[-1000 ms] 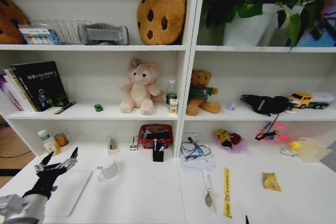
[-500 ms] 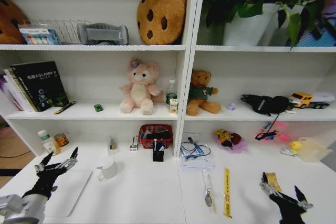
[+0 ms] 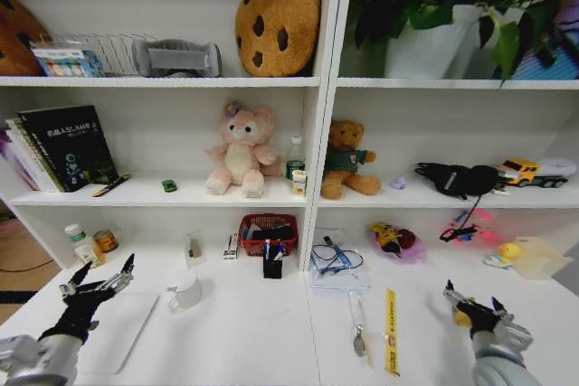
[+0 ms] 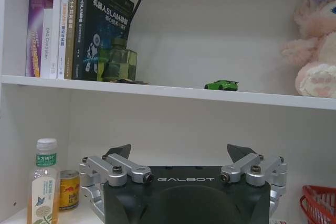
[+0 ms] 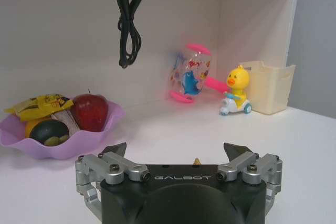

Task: Organize the objects on the table.

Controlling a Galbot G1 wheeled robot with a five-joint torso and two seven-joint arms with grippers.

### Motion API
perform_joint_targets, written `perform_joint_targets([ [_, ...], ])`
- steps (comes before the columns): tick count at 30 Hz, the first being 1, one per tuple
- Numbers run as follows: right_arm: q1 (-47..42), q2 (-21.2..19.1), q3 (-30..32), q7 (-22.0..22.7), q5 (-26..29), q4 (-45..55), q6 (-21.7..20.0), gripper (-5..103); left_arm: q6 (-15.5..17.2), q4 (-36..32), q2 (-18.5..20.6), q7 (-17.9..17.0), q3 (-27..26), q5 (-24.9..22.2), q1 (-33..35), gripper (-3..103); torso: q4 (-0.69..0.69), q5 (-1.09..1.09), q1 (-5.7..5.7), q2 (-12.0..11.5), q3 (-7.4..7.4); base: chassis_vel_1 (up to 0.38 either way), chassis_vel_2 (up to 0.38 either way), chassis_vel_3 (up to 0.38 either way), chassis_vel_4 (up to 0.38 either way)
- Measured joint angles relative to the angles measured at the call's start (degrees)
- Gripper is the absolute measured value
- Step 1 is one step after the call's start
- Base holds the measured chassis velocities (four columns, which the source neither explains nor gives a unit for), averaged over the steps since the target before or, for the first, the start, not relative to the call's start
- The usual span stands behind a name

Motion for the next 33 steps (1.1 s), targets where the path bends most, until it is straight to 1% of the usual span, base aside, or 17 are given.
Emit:
perform_joint_targets([
  [3, 0.7, 0.0, -1.1, 0.1, 0.3, -1.5, -0.2, 101, 0.0, 0.0, 0.0, 0.0, 0.0, 0.0, 0.0, 100, 0.00, 0.00, 0.00, 0.0, 0.00, 0.000, 0.000, 0.000, 0.000],
  [5, 1.0, 0.0, -1.6, 0.1, 0.5, -2.3, -0.4, 97, 0.0, 0.0, 0.0, 0.0, 0.0, 0.0, 0.0, 100, 0.00, 0.00, 0.00, 0.0, 0.00, 0.000, 0.000, 0.000, 0.000],
  [7, 2.1, 0.2, -2.4, 0.1, -0.3, -4.0, -0.3, 90, 0.0, 0.0, 0.0, 0.0, 0.0, 0.0, 0.0, 100, -0.01, 0.01, 0.00, 0.0, 0.00, 0.000, 0.000, 0.000, 0.000],
  [8, 2.1, 0.2, -2.4, 0.1, -0.3, -4.0, -0.3, 90, 0.0, 0.0, 0.0, 0.0, 0.0, 0.0, 0.0, 100, -0.01, 0.01, 0.00, 0.0, 0.00, 0.000, 0.000, 0.000, 0.000],
  [9, 2.6, 0.3, -2.7, 0.1, -0.6, -4.6, 0.2, 79, 0.0, 0.0, 0.0, 0.0, 0.0, 0.0, 0.0, 100, 0.01, 0.00, 0.00, 0.0, 0.00, 0.000, 0.000, 0.000, 0.000],
  [10, 2.6, 0.2, -2.8, 0.2, -0.7, -4.9, 0.4, 79, 0.0, 0.0, 0.0, 0.0, 0.0, 0.0, 0.0, 100, 0.01, -0.01, 0.00, 0.0, 0.00, 0.000, 0.000, 0.000, 0.000],
  [12, 2.6, 0.2, -2.9, 0.2, -0.7, -5.1, 0.6, 74, 0.0, 0.0, 0.0, 0.0, 0.0, 0.0, 0.0, 100, 0.01, -0.01, 0.00, 0.0, 0.00, 0.000, 0.000, 0.000, 0.000],
  [13, 2.6, 0.3, -3.0, 0.2, -0.7, -5.3, 0.9, 68, 0.0, 0.0, 0.0, 0.0, 0.0, 0.0, 0.0, 100, -0.01, 0.00, 0.00, 0.0, 0.00, 0.000, 0.000, 0.000, 0.000],
  [14, 2.6, 0.3, -3.0, 0.2, -0.7, -5.3, 0.9, 68, 0.0, 0.0, 0.0, 0.0, 0.0, 0.0, 0.0, 100, -0.01, 0.00, 0.00, 0.0, 0.00, 0.000, 0.000, 0.000, 0.000],
  [17, 2.5, 0.8, -3.2, 0.6, -0.9, -5.6, 1.4, 52, 0.0, 0.0, 0.0, 0.0, 0.0, 0.0, 0.0, 100, 0.00, 0.00, 0.00, 0.0, 0.00, 0.000, 0.000, 0.000, 0.000],
  [18, 2.5, 0.8, -3.2, 0.6, -0.9, -5.6, 1.4, 52, 0.0, 0.0, 0.0, 0.0, 0.0, 0.0, 0.0, 100, 0.00, 0.00, 0.00, 0.0, 0.00, 0.000, 0.000, 0.000, 0.000],
  [21, 1.9, 1.1, -3.4, 0.6, -1.9, -5.5, 2.2, 36, 0.0, 0.0, 0.0, 0.0, 0.0, 0.0, 0.0, 100, 0.00, 0.00, 0.00, 0.0, 0.00, 0.000, 0.000, 0.000, 0.000],
  [22, 1.9, 1.1, -3.4, 0.6, -1.9, -5.5, 2.2, 36, 0.0, 0.0, 0.0, 0.0, 0.0, 0.0, 0.0, 100, 0.00, 0.00, 0.00, 0.0, 0.00, 0.000, 0.000, 0.000, 0.000],
  [24, 1.8, 1.2, -3.4, 0.6, -2.5, -4.9, 2.4, 24, 0.0, 0.0, 0.0, 0.0, 0.0, 0.0, 0.0, 100, 0.00, 0.00, 0.00, 0.0, 0.00, 0.000, 0.000, 0.000, 0.000],
  [25, 1.8, 1.2, -3.4, 0.6, -2.5, -4.9, 2.4, 24, 0.0, 0.0, 0.0, 0.0, 0.0, 0.0, 0.0, 100, 0.00, 0.00, 0.00, 0.0, 0.00, 0.000, 0.000, 0.000, 0.000],
  [28, 2.1, 1.0, -3.3, 0.2, -3.9, -3.5, 2.5, 14, 0.0, 0.0, 0.0, 0.0, 0.0, 0.0, 0.0, 100, -0.01, 0.00, 0.00, 0.0, 0.00, 0.000, 0.000, 0.000, 0.000],
  [33, 4.4, -0.2, -4.2, -0.6, -4.5, -1.8, 2.5, 10, 0.0, 0.0, 0.0, 0.0, 0.0, 0.0, 0.0, 100, -0.01, -0.02, 0.00, 0.0, 0.00, 0.000, 0.000, 0.000, 0.000],
])
